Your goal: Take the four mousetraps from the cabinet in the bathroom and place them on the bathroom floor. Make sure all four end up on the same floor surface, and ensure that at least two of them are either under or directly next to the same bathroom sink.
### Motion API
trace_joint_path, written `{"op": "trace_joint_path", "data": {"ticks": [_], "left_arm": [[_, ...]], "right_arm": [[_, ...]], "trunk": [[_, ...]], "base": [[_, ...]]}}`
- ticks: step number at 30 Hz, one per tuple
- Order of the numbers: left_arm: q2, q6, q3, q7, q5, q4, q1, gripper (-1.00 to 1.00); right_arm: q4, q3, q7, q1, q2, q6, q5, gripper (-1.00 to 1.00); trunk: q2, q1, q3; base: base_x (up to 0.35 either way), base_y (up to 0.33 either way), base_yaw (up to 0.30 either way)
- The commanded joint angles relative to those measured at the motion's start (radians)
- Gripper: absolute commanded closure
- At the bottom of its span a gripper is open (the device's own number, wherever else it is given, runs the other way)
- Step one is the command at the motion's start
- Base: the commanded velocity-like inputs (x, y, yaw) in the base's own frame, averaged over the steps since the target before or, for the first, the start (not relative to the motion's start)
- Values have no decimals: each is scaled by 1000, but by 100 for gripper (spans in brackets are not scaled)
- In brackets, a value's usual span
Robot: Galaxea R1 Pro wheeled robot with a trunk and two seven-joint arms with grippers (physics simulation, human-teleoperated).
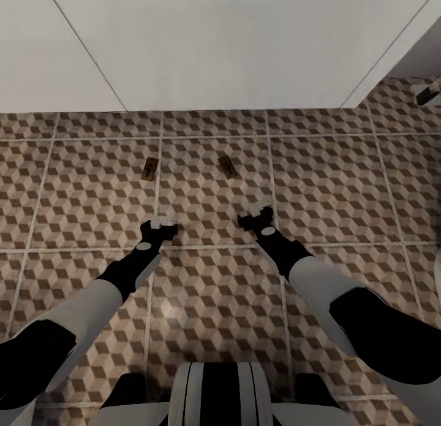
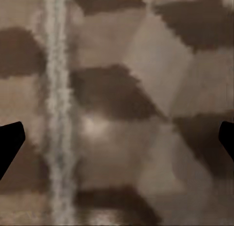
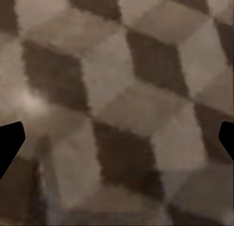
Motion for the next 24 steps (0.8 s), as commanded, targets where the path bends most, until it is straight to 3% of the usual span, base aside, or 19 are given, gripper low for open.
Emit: {"op": "trace_joint_path", "data": {"ticks": [1,24], "left_arm": [[1,-2,-8,7,9,-1,-1,-100],[1,-3,-10,8,9,-1,-1,-100]], "right_arm": [[1,8,-6,-1,0,-1,-6,-100],[1,8,-6,-1,-3,-22,-6,-100]], "trunk": [[0,-1,0],[0,-1,0]], "base": [[-330,-100,0],[-330,-100,0]]}}
